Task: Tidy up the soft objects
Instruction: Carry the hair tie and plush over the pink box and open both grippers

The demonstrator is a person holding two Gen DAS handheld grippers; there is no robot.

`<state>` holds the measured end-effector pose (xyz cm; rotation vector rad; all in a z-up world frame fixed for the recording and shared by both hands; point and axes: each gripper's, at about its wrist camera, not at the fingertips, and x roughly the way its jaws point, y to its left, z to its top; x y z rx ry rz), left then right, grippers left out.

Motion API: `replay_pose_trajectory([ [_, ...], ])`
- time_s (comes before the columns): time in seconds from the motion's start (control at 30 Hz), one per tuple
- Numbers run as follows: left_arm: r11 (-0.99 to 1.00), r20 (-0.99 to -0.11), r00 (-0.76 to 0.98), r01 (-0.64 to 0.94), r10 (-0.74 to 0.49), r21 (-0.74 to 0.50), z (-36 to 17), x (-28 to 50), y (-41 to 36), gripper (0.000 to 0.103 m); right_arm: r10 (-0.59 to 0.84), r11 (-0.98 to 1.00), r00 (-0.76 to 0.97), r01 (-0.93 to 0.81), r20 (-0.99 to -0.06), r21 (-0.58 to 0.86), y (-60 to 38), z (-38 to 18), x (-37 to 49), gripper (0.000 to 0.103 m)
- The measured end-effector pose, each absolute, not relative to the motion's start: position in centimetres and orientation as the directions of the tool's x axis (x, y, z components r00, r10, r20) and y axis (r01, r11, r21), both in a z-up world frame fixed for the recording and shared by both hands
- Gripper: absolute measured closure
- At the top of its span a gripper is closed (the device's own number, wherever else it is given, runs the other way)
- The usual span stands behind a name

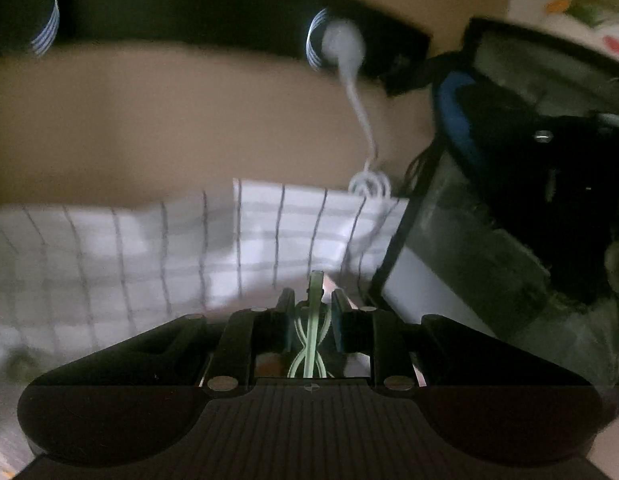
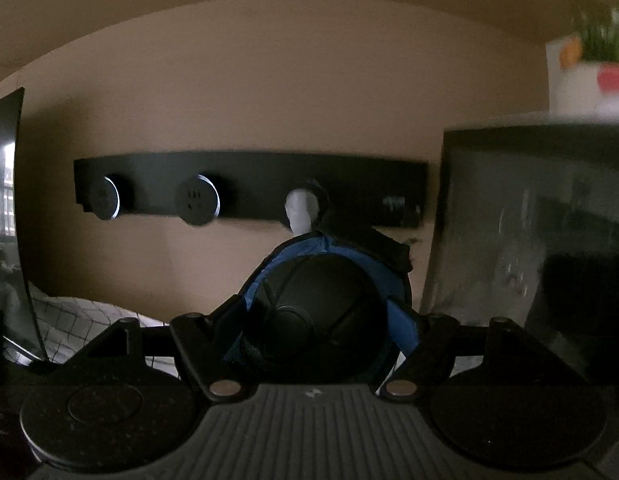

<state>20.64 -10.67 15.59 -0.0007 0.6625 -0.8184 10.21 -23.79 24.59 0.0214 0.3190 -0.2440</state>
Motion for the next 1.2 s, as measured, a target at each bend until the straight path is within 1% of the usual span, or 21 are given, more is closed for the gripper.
replay_pose_trajectory([
  [0.03, 0.694, -0.569, 0.466, 0.662, -0.677, -0.284, 14.6, 21.1, -11.4, 0.080, -0.229, 0.971, 0.919, 0.239, -0.322, -0.010, -24.3, 24.2, 9.8, 0.027],
  [0.07, 0.697, -0.612, 0.425, 0.646, -0.667, -0.312, 13.6, 21.6, -12.1, 0.080, -0.223, 0.972, 0.915, 0.237, -0.337, -0.001, -24.8, 23.6, 9.8, 0.027],
  [0.13, 0.716, -0.679, 0.382, 0.627, -0.627, -0.308, 11.8, 22.2, -13.4, 0.080, -0.206, 0.973, 0.904, 0.229, -0.374, 0.020, -25.4, 22.5, 10.6, 0.027],
  [0.2, 0.732, -0.691, 0.398, 0.621, -0.603, -0.281, 10.9, 22.2, -13.6, 0.080, -0.180, 0.975, 0.895, 0.216, -0.408, 0.044, -25.8, 21.5, 11.3, 0.027],
  [0.23, 0.738, -0.687, 0.404, 0.609, -0.604, -0.291, 10.8, 22.3, -13.3, 0.080, -0.171, 0.976, 0.891, 0.213, -0.421, 0.054, -26.0, 21.0, 11.6, 0.027],
  [0.33, 0.729, -0.639, 0.408, 0.570, -0.652, -0.379, 11.5, 22.8, -11.3, 0.080, -0.156, 0.974, 0.883, 0.213, -0.444, 0.081, -26.5, 20.0, 12.2, 0.027],
  [0.4, 0.730, -0.607, 0.435, 0.549, -0.665, -0.407, 12.6, 23.3, -10.0, 0.080, -0.149, 0.968, 0.878, 0.222, -0.455, 0.112, -26.9, 19.5, 12.6, 0.027],
  [0.53, 0.691, -0.498, 0.480, 0.529, -0.722, -0.492, 14.3, 23.3, -6.8, 0.080, -0.163, 0.959, 0.871, 0.251, -0.464, 0.135, -27.5, 19.0, 12.8, 0.027],
  [0.63, 0.660, -0.465, 0.469, 0.529, -0.751, -0.533, 14.2, 23.6, -6.4, 0.080, -0.171, 0.958, 0.864, 0.258, -0.474, 0.125, -27.3, 18.7, 12.7, 0.027],
  [0.7, 0.665, -0.469, 0.472, 0.548, -0.746, -0.507, 14.3, 23.3, -6.6, 0.080, -0.178, 0.959, 0.861, 0.260, -0.477, 0.110, -27.0, 18.5, 12.5, 0.027],
  [0.8, 0.689, -0.428, 0.539, 0.554, -0.725, -0.468, 15.0, 22.2, -5.2, 0.080, -0.161, 0.969, 0.857, 0.231, -0.490, 0.085, -26.1, 17.8, 12.3, 0.027],
  [0.97, 0.762, -0.413, 0.641, 0.539, -0.647, -0.359, 16.9, 19.7, -2.1, 0.080, -0.081, 0.993, 0.831, 0.113, -0.550, 0.025, -23.3, 14.9, 13.4, 0.027],
  [1.07, 0.801, -0.433, 0.674, 0.490, -0.598, -0.343, 16.8, 18.3, 1.4, 0.080, -0.001, 0.998, 0.785, 0.038, -0.620, 0.046, -21.7, 12.3, 15.8, 0.027],
  [1.13, 0.826, -0.459, 0.688, 0.435, -0.562, -0.359, 16.3, 17.6, 4.3, 0.080, 0.083, 0.993, 0.713, -0.001, -0.696, 0.118, -21.3, 10.2, 18.2, 0.027],
  [1.2, 0.854, -0.491, 0.704, 0.367, -0.514, -0.367, 15.4, 16.8, 7.5, 0.080, 0.111, 0.987, 0.655, 0.016, -0.748, 0.159, -21.1, 8.4, 20.0, 0.027],
])
